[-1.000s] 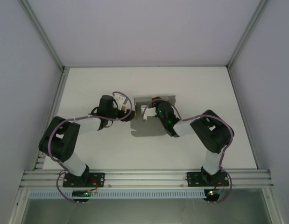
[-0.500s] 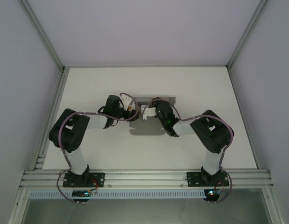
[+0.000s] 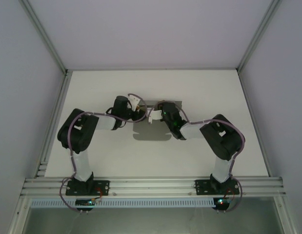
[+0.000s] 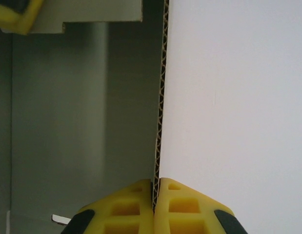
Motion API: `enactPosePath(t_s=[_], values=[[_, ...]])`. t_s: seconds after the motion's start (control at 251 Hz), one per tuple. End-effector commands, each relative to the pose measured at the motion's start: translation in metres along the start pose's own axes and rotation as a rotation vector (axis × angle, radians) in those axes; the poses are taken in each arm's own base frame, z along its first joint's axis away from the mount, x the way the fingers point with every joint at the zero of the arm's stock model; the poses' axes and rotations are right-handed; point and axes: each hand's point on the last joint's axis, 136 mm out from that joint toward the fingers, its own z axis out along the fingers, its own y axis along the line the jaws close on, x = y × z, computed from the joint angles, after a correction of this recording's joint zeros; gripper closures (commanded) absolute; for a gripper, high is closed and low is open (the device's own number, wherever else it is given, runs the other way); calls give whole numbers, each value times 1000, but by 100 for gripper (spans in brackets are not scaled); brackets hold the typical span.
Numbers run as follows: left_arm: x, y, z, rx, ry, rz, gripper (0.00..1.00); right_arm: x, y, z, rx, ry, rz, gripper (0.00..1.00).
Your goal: Assemble paper box
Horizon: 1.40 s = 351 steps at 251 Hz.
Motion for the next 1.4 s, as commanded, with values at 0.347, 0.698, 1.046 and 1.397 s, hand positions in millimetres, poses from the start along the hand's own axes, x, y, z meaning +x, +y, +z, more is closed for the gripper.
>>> enactPosePath(t_s=[0.347, 0.698, 1.046, 1.397], values=[[-12, 38, 1, -409, -57, -82, 100, -18, 69, -6, -250, -24, 25, 100], [5, 73, -21, -778, -132, -165, 100, -24, 73, -11, -224, 21, 100, 100], [22, 80, -25, -934, -106, -197, 100, -26, 69, -10, -212, 13, 129, 100], [14, 49, -24, -676, -78, -211, 62, -13, 61, -4, -186, 55, 152, 100]])
